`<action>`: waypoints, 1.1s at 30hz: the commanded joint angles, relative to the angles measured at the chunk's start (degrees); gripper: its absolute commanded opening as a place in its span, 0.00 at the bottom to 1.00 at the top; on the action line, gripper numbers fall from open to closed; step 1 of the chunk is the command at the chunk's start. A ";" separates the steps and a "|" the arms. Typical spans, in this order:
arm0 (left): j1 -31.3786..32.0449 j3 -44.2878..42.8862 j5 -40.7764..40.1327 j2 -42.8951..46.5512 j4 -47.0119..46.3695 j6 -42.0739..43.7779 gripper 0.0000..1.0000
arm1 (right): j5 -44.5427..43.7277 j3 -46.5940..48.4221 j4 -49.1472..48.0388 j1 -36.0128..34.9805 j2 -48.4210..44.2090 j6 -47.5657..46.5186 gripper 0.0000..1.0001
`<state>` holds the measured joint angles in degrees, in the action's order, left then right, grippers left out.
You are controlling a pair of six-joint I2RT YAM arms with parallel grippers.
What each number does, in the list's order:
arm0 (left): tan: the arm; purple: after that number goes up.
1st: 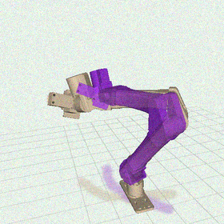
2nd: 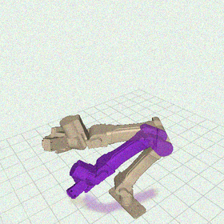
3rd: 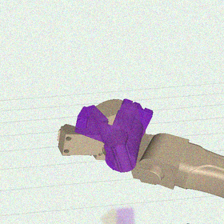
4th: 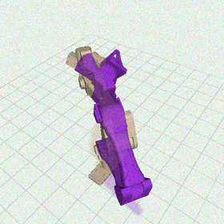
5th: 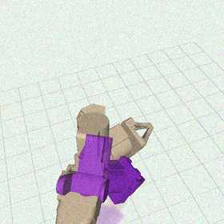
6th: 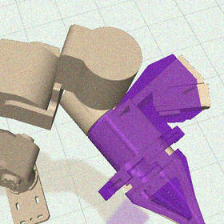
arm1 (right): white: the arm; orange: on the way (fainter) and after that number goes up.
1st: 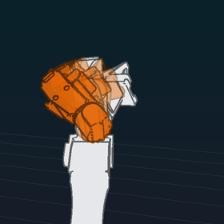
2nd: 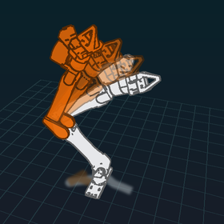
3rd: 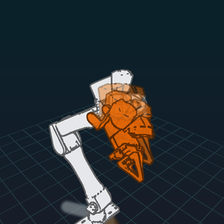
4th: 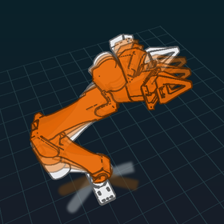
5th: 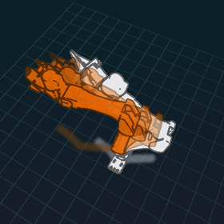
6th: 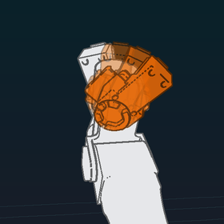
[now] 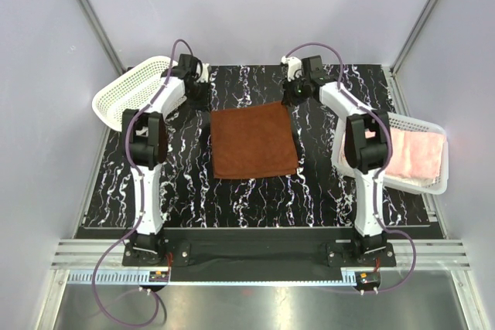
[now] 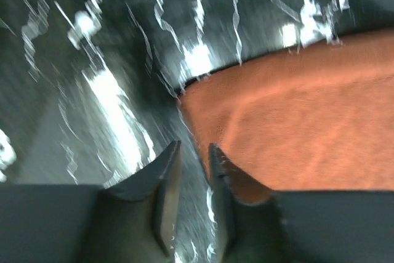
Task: Fold and stack the towels
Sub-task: Fold the towel
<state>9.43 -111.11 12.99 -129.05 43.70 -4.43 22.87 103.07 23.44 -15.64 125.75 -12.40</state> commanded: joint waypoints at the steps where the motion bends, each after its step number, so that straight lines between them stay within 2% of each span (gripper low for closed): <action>1: -0.73 -6.91 -1.91 -3.21 -0.81 0.47 0.41 | -2.57 7.40 3.45 0.70 4.58 -1.39 0.30; 4: -1.17 -10.34 -2.80 -4.97 1.12 1.08 0.44 | -3.54 10.92 5.03 1.22 6.87 -1.22 0.38; 5: -1.26 -10.88 -3.93 -4.89 2.25 1.17 0.45 | -4.06 11.36 5.03 1.40 6.79 -0.52 0.46; 8: -1.17 -9.93 -4.74 -1.74 3.49 0.39 0.47 | -7.57 12.24 6.96 1.49 4.69 2.89 0.52; 11: -0.65 -2.56 -4.12 5.46 2.80 -1.90 0.48 | -8.73 12.77 12.05 1.31 1.88 9.29 0.52; 13: -0.03 6.57 -2.89 12.29 1.48 -3.74 0.48 | -8.37 12.34 17.32 1.31 0.20 13.87 0.52; 16: 1.37 19.93 -2.19 21.89 -2.82 -7.43 0.48 | -8.55 6.29 20.85 0.79 -5.58 23.71 0.52; 18: 3.22 29.40 -2.27 28.12 -7.13 -9.62 0.47 | -10.99 -0.65 21.29 -0.09 -8.32 26.71 0.55; 21: 5.94 38.65 -1.40 33.06 -10.91 -11.82 0.47 | -13.11 -9.44 19.98 -1.14 -13.51 30.15 0.56; 25: 8.84 46.32 1.41 35.62 -14.69 -14.12 0.46 | -14.52 -17.45 19.10 -1.94 -19.04 32.34 0.54; 30: 11.92 52.91 -0.17 35.98 -18.03 -16.40 0.44 | -14.34 -25.80 16.29 -3.87 -22.92 34.90 0.50; 33: 13.15 55.29 -2.17 35.80 -18.92 -17.46 0.40 | -14.17 -29.41 15.14 -4.66 -23.19 37.18 0.48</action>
<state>21.67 -57.25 12.05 -93.84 30.20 -19.44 9.91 75.61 41.36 -19.09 105.45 20.97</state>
